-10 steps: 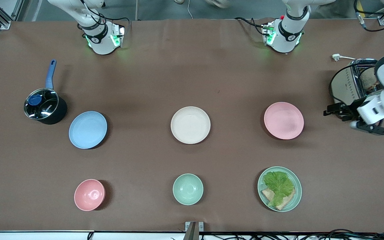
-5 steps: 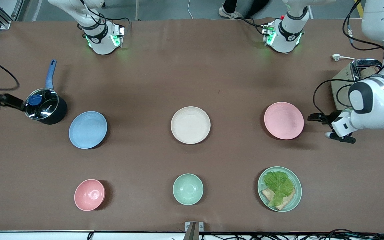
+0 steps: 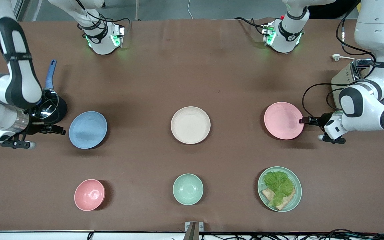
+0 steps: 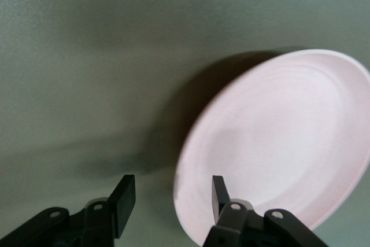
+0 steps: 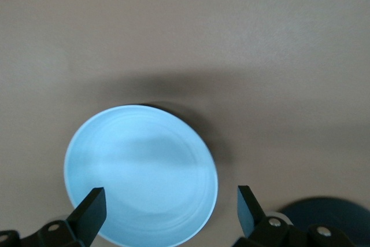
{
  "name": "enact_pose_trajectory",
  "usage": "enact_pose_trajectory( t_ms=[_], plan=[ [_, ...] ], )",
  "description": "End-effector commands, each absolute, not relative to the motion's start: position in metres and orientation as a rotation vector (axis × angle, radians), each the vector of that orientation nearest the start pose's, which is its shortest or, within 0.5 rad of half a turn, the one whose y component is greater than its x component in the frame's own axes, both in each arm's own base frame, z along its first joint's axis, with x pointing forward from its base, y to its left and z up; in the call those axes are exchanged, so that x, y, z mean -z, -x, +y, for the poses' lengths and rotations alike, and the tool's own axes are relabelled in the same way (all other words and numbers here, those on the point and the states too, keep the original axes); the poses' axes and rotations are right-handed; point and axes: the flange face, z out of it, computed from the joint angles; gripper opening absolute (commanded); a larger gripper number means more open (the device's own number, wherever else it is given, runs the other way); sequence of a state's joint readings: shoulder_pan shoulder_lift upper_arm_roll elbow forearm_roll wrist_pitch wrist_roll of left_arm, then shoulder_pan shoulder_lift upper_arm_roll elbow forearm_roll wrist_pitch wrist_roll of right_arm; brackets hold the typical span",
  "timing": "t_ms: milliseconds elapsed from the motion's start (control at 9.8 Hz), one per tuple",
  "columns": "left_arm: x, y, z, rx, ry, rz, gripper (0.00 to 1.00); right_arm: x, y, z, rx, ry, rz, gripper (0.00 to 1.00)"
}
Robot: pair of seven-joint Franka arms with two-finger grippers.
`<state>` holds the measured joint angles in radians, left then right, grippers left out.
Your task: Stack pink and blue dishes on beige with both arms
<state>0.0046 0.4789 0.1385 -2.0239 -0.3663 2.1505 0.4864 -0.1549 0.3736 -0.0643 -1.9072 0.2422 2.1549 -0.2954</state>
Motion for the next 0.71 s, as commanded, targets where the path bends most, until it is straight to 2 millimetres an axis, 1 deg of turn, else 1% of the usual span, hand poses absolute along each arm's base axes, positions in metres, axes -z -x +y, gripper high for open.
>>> enact_pose_trajectory(
  t_ms=[0, 102, 204, 306, 408, 510, 612],
  plan=[
    [-0.165, -0.546, 0.064, -0.465, 3.399, 0.125, 0.28, -0.255, -0.589, -0.167, -0.064, 2.810, 0.035, 1.00],
    [-0.165, -0.546, 0.063, -0.465, 3.400, 0.126, 0.08, -0.242, -0.586, -0.174, -0.039, 2.762, 0.016, 1.00],
    [-0.167, -0.547, 0.056, -0.460, 3.400, 0.147, 0.00, -0.229, -0.583, -0.180, -0.034, 2.749, 0.018, 1.00],
    [-0.172, -0.551, 0.050, -0.445, 3.403, 0.165, 0.00, -0.212, -0.576, -0.187, -0.051, 2.722, 0.030, 1.00],
    [-0.187, -0.555, 0.048, -0.409, 3.407, 0.142, 0.00, -0.203, -0.570, -0.183, -0.059, 2.698, 0.028, 0.95],
    [-0.215, -0.562, 0.026, -0.360, 3.423, 0.139, 0.00, -0.195, -0.565, -0.176, -0.065, 2.670, 0.053, 0.89],
    [-0.243, -0.568, 0.000, -0.330, 3.437, 0.110, 0.00, -0.188, -0.561, -0.177, -0.069, 2.658, 0.038, 0.80]
  ],
)
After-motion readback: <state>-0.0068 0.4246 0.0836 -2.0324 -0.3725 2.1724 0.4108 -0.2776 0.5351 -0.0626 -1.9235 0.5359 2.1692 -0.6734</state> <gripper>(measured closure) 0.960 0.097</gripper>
